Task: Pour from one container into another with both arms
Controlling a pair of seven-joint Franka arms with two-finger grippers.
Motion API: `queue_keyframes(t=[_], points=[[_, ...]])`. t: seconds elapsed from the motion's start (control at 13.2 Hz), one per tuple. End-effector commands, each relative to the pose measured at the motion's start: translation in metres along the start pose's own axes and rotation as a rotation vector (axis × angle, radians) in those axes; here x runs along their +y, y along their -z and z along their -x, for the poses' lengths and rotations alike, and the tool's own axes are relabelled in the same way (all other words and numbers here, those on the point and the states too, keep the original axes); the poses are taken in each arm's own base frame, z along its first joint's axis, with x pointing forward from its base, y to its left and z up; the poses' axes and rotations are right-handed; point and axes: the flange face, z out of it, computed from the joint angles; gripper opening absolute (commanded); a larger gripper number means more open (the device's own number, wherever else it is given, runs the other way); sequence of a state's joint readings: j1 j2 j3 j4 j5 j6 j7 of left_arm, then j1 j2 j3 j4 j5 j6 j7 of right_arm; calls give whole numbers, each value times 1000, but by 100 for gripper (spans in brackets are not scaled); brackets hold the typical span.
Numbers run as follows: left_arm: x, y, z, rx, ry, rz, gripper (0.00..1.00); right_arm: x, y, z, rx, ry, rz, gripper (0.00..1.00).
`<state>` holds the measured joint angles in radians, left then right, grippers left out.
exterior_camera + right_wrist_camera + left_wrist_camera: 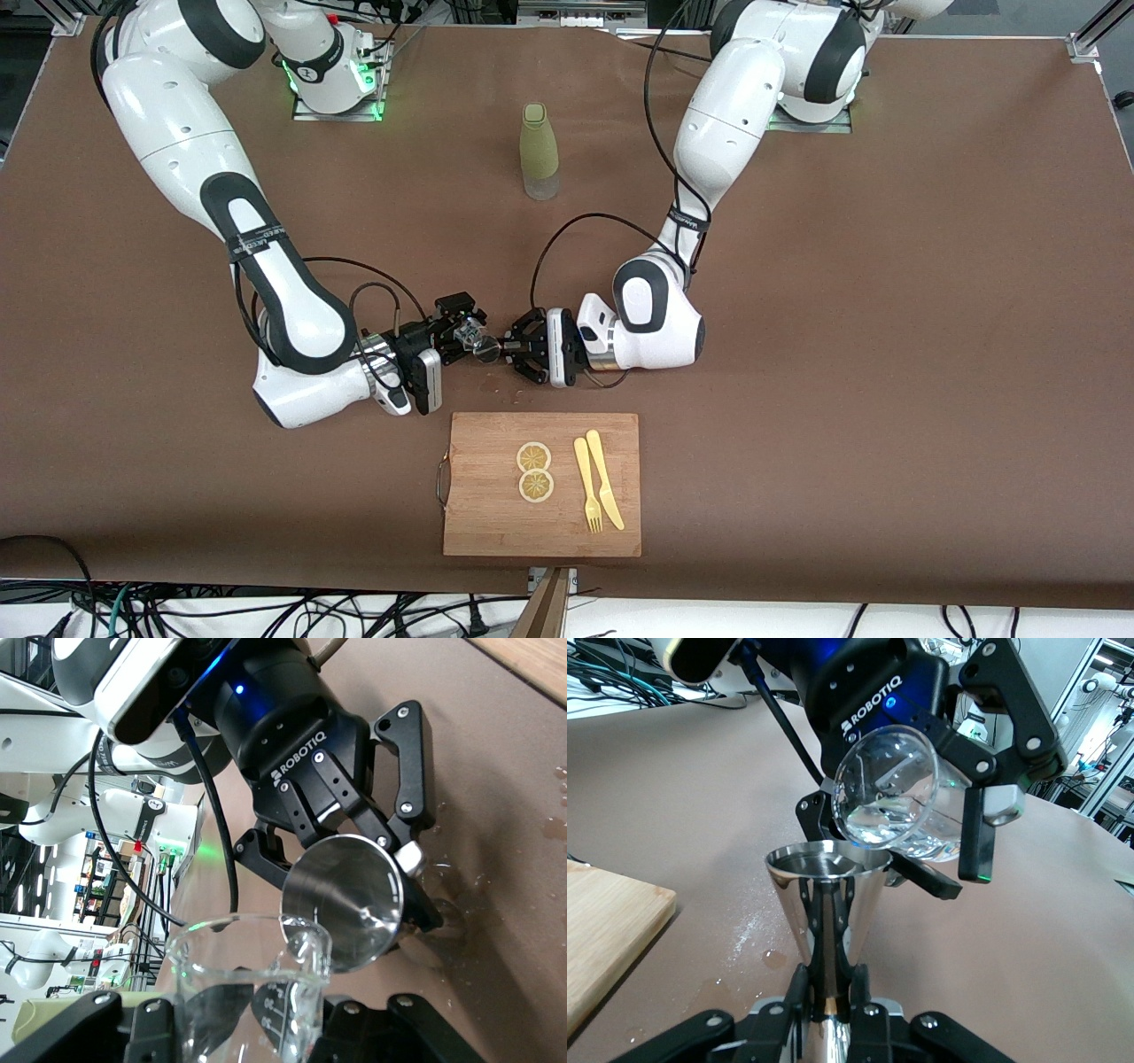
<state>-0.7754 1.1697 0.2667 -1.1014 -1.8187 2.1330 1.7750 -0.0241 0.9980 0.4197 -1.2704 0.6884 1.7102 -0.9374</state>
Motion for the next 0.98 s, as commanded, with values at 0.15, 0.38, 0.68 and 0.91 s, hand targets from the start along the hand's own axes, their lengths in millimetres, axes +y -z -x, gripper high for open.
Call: queue_keyframes(t=[0.15,0.38,0.68,0.91], points=[[6,-2,-27,74,-16,22,0,3,-9,1,-37,-40,29,4],[6,-2,-27,74,-17,25,0,3,-9,1,-38,-52,30,4],[6,-2,-27,74,-17,25,0,0,-16,-3,-56,-64,35,4],[6,-2,-27,74,-17,25,0,3,-12,-3,-57,46,44,4]])
